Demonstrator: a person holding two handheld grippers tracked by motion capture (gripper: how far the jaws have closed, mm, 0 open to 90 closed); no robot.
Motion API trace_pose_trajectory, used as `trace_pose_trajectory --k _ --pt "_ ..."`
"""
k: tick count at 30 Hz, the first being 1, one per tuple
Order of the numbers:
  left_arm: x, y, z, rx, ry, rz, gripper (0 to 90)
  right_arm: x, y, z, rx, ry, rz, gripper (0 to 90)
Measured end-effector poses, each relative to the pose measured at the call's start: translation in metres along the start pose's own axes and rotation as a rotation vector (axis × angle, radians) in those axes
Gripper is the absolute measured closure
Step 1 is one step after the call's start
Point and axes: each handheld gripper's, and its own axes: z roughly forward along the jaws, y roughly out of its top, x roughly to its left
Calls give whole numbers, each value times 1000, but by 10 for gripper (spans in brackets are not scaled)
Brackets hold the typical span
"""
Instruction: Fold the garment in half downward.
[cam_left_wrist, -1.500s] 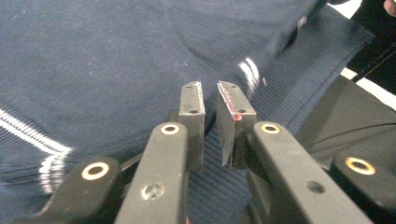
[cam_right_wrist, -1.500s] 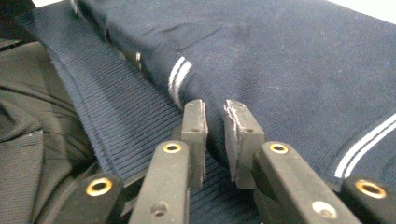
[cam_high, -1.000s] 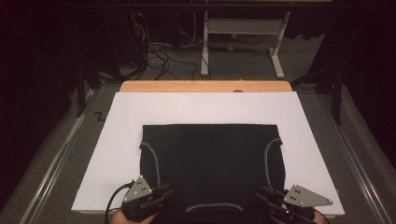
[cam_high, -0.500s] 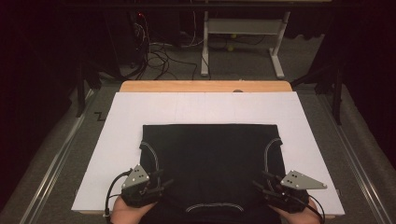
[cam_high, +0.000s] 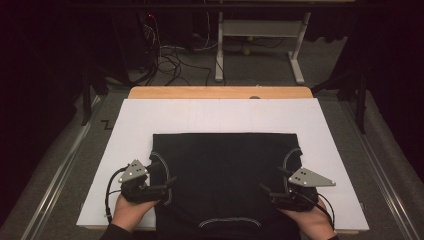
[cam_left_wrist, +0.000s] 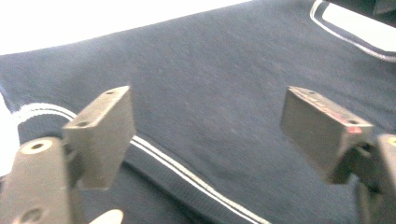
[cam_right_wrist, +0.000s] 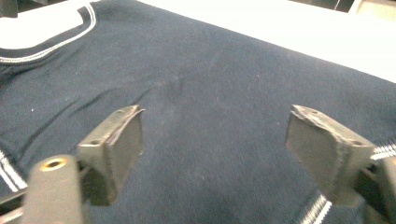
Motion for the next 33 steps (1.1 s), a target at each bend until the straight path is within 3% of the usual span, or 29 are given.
trace_pose_trajectory --k 8,11,15,22,28,33 --pt "21 2 -3 8 10 -35 43 10 12 13 10 25 2 43" --pt "27 4 -4 12 37 -45 0 16 17 18 10 30 2 0" --pt "36 8 -5 16 59 -49 0 25 24 24 -3 32 -10 0" --pt "53 11 -7 11 83 -82 0 48 35 38 -19 77 -27 0" --pt "65 16 -8 6 93 -95 0 67 40 57 -7 119 -33 0" --pt "76 32 -9 3 109 -90 0 87 39 73 26 155 -58 0"
